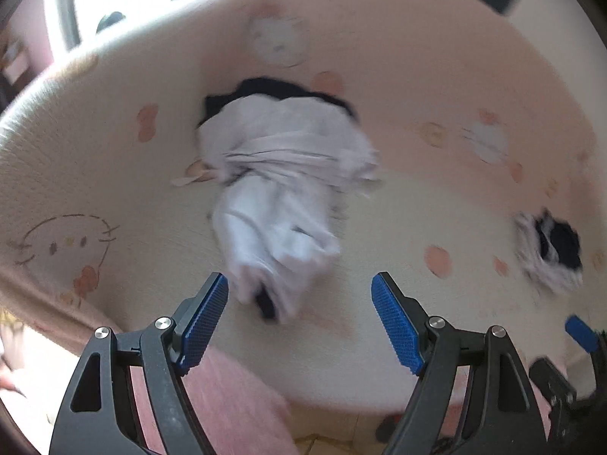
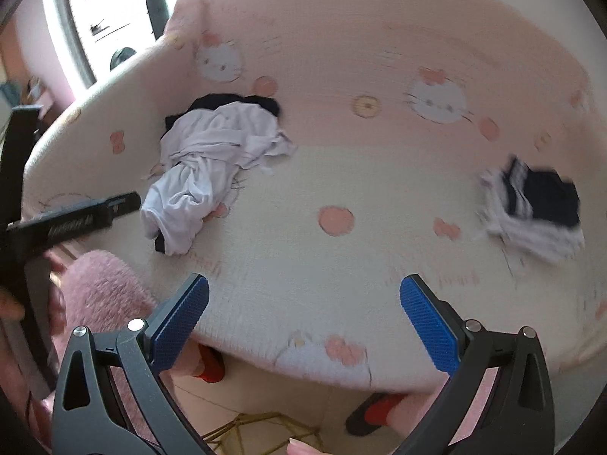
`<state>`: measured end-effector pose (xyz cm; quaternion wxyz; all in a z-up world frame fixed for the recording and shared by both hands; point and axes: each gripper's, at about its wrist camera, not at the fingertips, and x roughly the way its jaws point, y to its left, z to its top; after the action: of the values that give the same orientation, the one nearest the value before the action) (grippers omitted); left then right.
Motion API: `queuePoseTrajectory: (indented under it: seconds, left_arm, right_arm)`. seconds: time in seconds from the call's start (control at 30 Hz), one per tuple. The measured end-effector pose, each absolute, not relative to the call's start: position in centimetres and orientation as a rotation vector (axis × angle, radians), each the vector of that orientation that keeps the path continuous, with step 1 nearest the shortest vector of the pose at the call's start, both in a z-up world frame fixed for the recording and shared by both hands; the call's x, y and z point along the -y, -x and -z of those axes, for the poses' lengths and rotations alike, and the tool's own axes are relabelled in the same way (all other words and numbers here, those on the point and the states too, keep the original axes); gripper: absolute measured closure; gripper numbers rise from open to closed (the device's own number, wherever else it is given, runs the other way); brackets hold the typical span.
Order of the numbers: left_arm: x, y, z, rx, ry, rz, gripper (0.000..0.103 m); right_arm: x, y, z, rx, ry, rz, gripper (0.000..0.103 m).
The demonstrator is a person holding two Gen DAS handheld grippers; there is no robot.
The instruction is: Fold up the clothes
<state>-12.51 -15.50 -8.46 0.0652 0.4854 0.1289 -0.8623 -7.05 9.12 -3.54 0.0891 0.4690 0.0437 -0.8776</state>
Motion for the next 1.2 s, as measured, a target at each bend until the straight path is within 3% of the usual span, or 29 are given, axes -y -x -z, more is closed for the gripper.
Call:
queuePoseTrajectory:
  seconds: [0.13,0.37,0.6,0.63,0.67,0.7,0.73,0.77,0.8,0.9,1.03,1.2]
  left_arm:
    - [18.7,16.5,12.4,-0.519,-1.532,2.475,0.023]
    - [22.4,18.7,18.2,-0.844,-1.654,2.323,0.023]
    - [21.5,22.3,21.8,-0.823,-1.818,2.258,0.023]
    - [21.2,22.4,21.7,-0.797,-1.813,2.274,0.028]
    - [20.7,22.4,21.6,-0.769,-1.815,2.292,0.046]
    - [20.2,22.3,21.6,-0.767,-1.827,2.312,0.057]
    - [19.8,22.2,21.6,-0.776,-1.842,2.332,0.076]
    - [19.3,22.1,21.6,-0.785,-1.856,2.352,0.082]
    - [18.8,21.9,21.5,-0.779,-1.863,2.373,0.082]
    - [16.5,21.0,20.5,-0.741,-1.877,2.483,0.084]
    - [13.4,18.5,19.8,-0.803,-1.934,2.6,0.084]
    - [5.5,16.0,19.4,-0.754,-2.114,2.74,0.084]
  right_arm:
    - [-5.2,12.4,5.8,-0.206,-1.398,2.544,0.001]
    - [1.7,18.8,13.0,-0.069,-1.559,2.268,0.006]
    - [4.4,20.4,19.2,-0.049,-1.696,2.142,0.006]
    - [4.4,20.6,20.0,-0.015,-1.714,2.118,0.008]
    - [4.3,20.7,20.5,0.01,-1.711,2.101,0.013]
    - [4.3,20.7,20.8,0.029,-1.701,2.088,0.034]
    - [4.2,20.6,21.1,0.047,-1.69,2.075,0.048]
    - [3.9,20.5,21.0,0.057,-1.68,2.077,0.059]
    - [3.5,20.4,20.7,0.063,-1.67,2.087,0.084]
    - [2.1,19.8,19.7,0.061,-1.637,2.125,0.09]
    - [-1.6,16.9,16.7,-0.046,-1.578,2.244,0.092]
    - [-8.2,11.8,13.8,-0.063,-1.588,2.37,0.092]
